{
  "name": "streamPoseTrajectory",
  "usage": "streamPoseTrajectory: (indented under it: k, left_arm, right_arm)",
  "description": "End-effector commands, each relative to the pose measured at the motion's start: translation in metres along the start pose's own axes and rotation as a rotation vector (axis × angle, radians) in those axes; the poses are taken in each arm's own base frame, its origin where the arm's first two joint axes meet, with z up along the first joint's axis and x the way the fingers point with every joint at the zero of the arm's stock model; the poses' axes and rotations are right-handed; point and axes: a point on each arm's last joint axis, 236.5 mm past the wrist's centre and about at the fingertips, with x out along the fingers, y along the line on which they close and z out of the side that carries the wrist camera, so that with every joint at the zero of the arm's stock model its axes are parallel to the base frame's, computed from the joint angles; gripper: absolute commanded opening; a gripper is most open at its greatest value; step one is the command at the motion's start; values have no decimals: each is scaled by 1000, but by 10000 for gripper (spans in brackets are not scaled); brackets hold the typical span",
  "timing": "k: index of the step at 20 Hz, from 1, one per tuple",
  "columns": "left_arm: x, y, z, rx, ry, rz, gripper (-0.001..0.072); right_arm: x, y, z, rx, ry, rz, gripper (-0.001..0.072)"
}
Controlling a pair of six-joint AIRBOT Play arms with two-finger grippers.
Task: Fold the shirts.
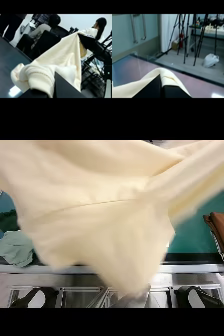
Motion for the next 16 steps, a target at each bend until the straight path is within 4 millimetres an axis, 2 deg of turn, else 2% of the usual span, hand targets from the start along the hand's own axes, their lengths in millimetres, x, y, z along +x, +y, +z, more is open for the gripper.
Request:
streamPoseTrajectory:
  k: [1,3,5,6,7,8,9,10,11,13,16]
  left_arm:
    - [-2,63,-33,-220,7,-18,35]
    - [5,117,-69,-404,35,-49,35]
    - [17,175,-114,-595,50,-50,35]
    - [22,205,-139,-688,57,-39,37]
    - [25,231,-161,-764,60,-24,69]
    - [24,255,-183,-846,62,-13,333]
    - [20,276,-199,-934,56,0,595]
    - [15,294,-209,-1007,42,5,717]
    - [6,309,-215,-1061,26,-2,718]
    - [-15,326,-211,-1115,-7,-51,717]
    - [-51,322,-182,-1074,-16,-183,716]
  right_arm:
    - [26,-27,-78,262,229,87,17]
    - [55,-46,-153,455,377,162,18]
    - [84,-52,-233,627,506,217,18]
    - [98,-54,-272,693,559,226,93]
    - [111,-60,-313,756,613,213,375]
    - [121,-67,-348,812,663,195,545]
    - [127,-72,-377,870,707,193,545]
    - [129,-78,-402,929,742,188,546]
    - [129,-82,-421,970,769,182,545]
    - [124,-91,-444,1030,800,171,545]
    - [121,-110,-459,1057,793,111,545]
